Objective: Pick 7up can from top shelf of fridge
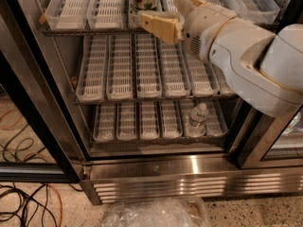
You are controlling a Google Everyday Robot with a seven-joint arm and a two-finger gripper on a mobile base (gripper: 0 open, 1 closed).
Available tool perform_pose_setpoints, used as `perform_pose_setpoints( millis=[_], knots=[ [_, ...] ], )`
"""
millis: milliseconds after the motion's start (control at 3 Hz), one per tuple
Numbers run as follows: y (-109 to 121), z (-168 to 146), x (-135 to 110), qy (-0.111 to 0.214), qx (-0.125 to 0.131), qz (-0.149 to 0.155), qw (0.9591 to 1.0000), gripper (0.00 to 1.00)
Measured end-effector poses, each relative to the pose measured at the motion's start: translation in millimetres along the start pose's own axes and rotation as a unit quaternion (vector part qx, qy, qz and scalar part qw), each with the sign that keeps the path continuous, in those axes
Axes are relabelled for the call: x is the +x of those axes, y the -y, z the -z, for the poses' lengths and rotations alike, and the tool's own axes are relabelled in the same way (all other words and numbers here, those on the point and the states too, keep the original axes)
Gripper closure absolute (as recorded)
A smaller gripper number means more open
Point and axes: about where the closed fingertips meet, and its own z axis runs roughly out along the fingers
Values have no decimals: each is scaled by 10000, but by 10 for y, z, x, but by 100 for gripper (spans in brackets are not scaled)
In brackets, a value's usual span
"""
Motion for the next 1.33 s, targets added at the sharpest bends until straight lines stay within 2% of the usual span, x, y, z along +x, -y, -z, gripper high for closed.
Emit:
perform_pose_setpoints(
  millis=[333, 667, 1000, 1333],
  knots=[
    [0, 0, 0, 0, 0, 0, 10000, 45],
    [0, 0, 0, 0, 0, 0, 10000, 39],
    [-1, 0, -1, 0, 0, 0, 10000, 40],
    [-1, 0, -1, 0, -1, 1, 10000, 54]
  ],
)
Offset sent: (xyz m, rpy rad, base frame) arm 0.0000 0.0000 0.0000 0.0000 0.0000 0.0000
